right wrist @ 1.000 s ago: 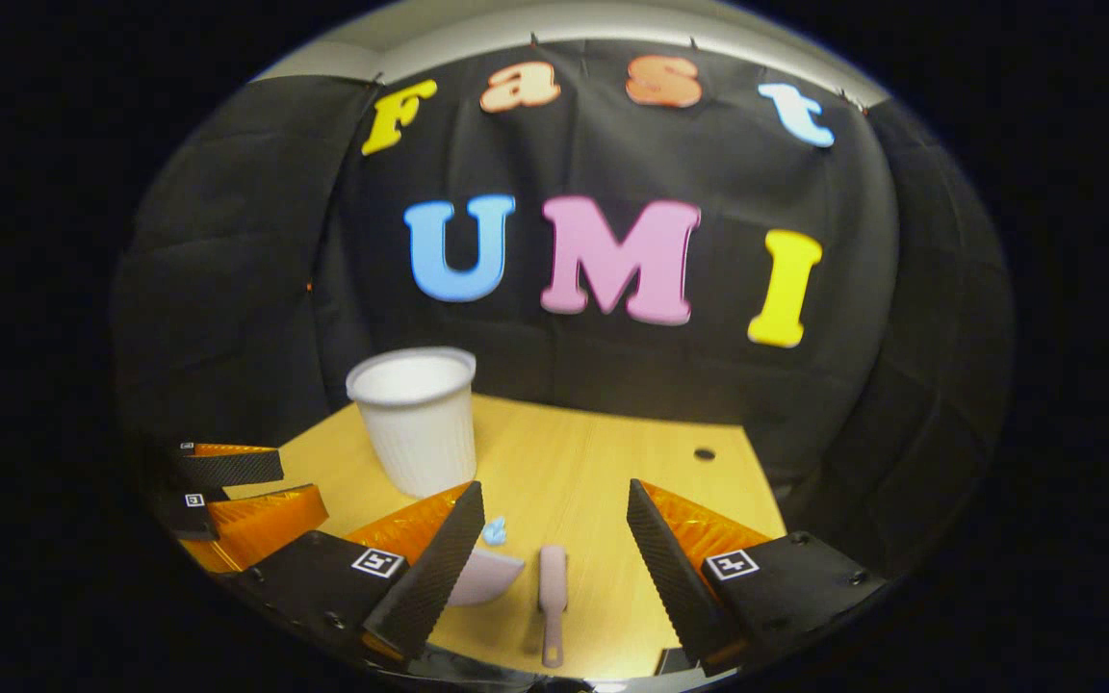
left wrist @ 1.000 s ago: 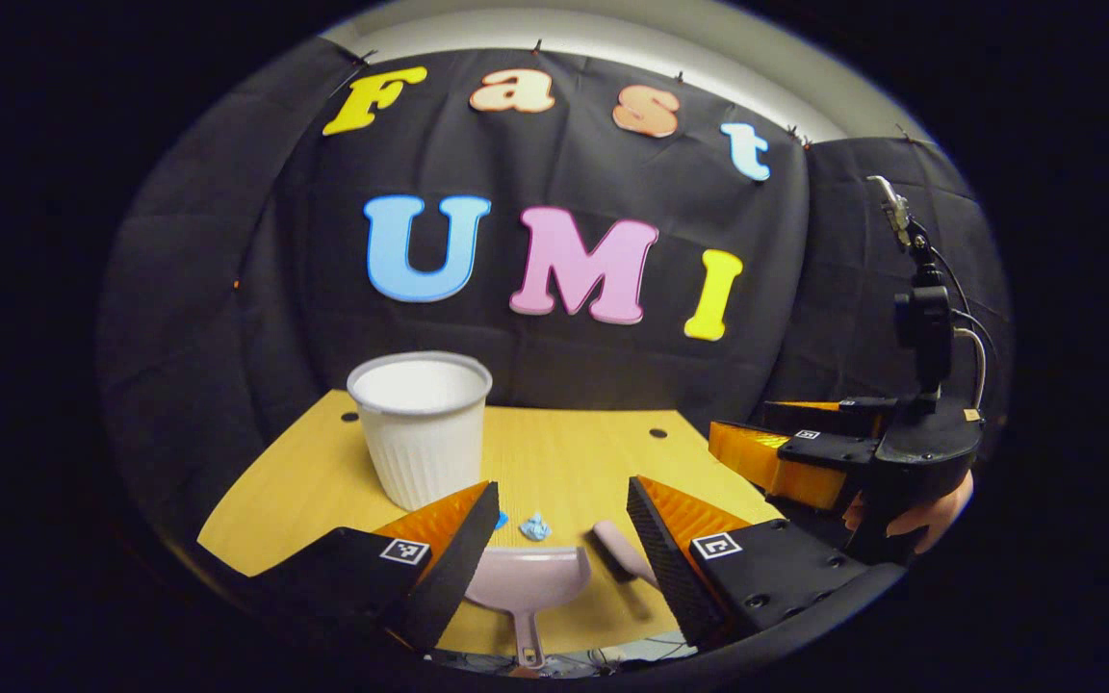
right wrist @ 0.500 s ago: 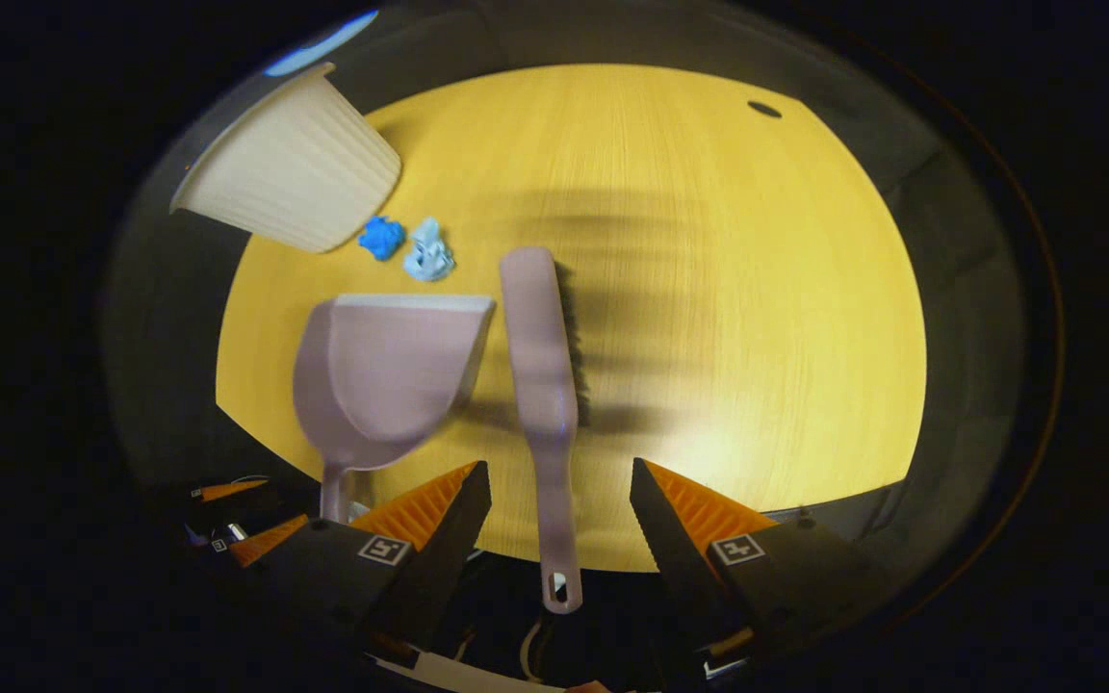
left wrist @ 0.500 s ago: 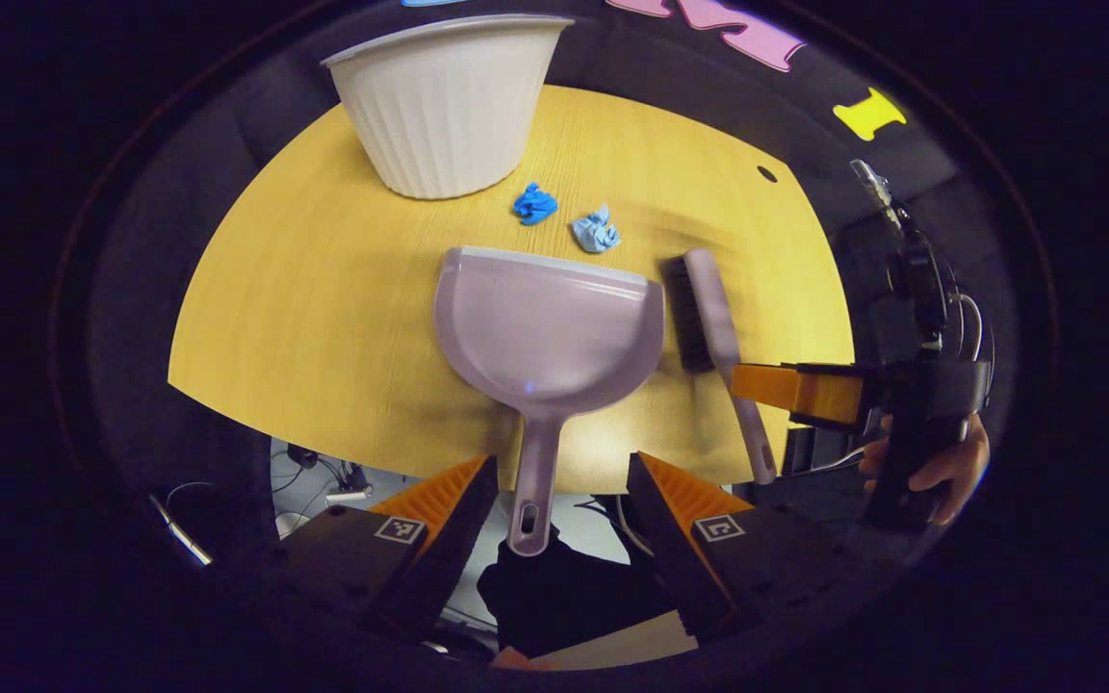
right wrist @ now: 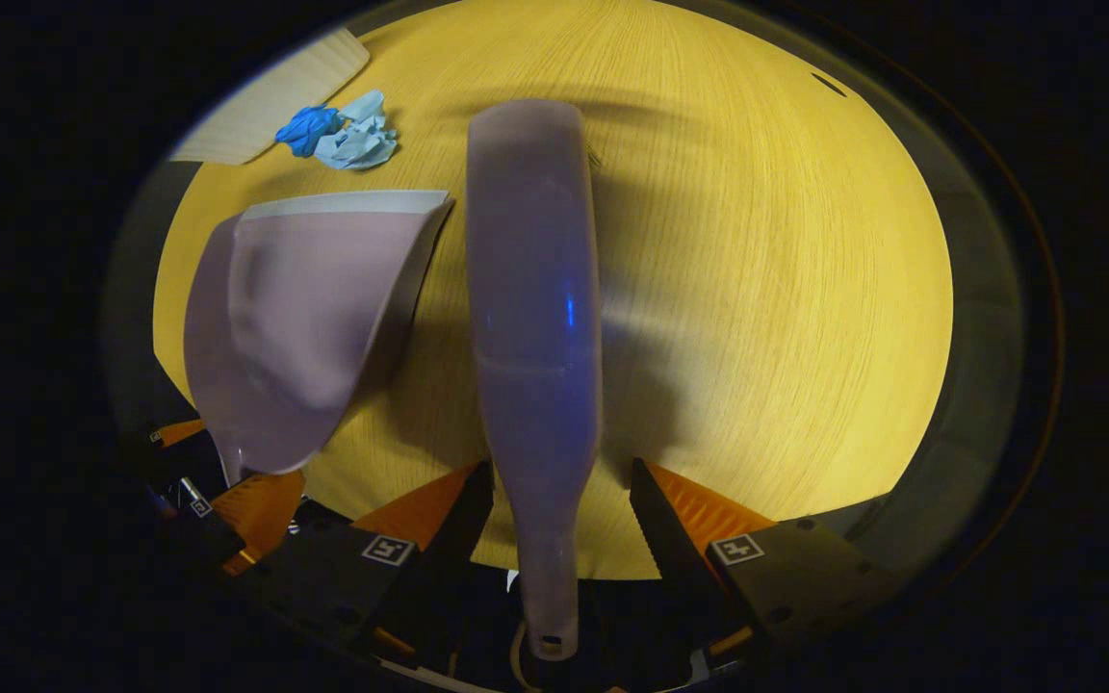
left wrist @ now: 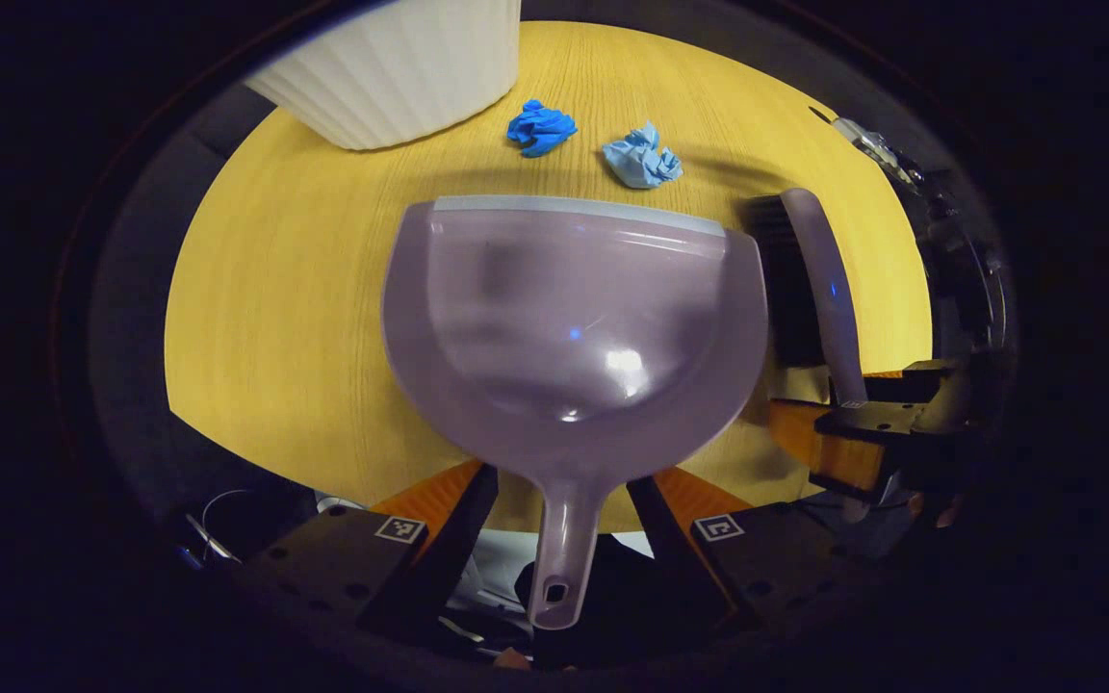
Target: Pick up the small broom and dustpan from the desktop, sweep the trash into the dustpan with the broom, and then empty the trash into the garbage bin.
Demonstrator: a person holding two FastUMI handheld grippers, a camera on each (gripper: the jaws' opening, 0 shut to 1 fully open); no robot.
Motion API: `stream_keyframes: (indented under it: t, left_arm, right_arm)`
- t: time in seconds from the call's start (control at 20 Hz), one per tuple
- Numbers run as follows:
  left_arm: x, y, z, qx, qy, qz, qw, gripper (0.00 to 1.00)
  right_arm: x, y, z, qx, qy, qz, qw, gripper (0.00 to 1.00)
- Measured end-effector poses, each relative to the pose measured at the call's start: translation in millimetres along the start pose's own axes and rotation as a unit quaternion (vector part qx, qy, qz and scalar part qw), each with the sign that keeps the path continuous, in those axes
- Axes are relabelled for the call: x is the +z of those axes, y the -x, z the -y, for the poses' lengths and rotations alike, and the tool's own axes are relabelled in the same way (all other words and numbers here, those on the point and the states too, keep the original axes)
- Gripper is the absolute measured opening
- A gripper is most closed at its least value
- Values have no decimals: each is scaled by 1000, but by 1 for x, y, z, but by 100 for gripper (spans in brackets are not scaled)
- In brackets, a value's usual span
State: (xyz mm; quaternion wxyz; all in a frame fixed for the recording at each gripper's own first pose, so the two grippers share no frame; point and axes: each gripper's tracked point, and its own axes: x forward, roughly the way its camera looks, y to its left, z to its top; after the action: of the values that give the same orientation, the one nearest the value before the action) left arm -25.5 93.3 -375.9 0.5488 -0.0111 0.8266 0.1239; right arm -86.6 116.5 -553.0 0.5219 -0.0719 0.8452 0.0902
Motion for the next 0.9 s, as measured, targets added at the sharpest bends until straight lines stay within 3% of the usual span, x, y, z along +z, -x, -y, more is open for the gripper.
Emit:
stream_keyframes:
  t: [0.1,0.15,0.2,0.25,0.3,0.4,0.45,0.55,0.65,0.7,0.75,0.9]
  left_arm:
    - [6,-6,9,-7,-10,-5,1000,84]
    - [6,-9,13,-7,-17,-3,1000,77]
    - [6,-13,14,1,-27,-4,1000,73]
    - [6,-16,15,7,-31,-7,999,63]
    - [5,-18,17,6,-33,-17,999,60]
    - [5,-23,21,-2,-18,-31,999,38]
    - [1,-26,20,0,-16,-43,999,33]
    - [1,-28,18,9,-24,-53,998,31]
    - [-2,-22,18,13,-17,-62,998,30]
    - [-3,-24,20,12,-14,-69,997,29]
    - [-1,-22,20,11,-15,-72,997,30]
    - [0,-21,17,9,-35,-64,997,27]
  right_arm:
    - [6,2,-2,0,-7,3,1000,85]
    - [5,1,-3,0,-11,1,1000,88]
    - [5,1,-3,0,-10,-4,1000,77]
    - [7,-1,-2,1,-10,-6,1000,75]
    - [6,0,-2,2,-17,-9,1000,75]
    - [5,1,-2,5,-32,-11,999,53]
    - [5,0,-2,7,-33,-8,999,44]
    - [6,0,-2,7,-19,-6,1000,37]
    - [5,3,-2,8,-22,-9,1000,37]
    - [8,2,-2,9,-23,-10,1000,29]
    - [7,3,-2,13,-25,-11,1000,29]
    - [5,6,-2,44,-16,-16,999,23]
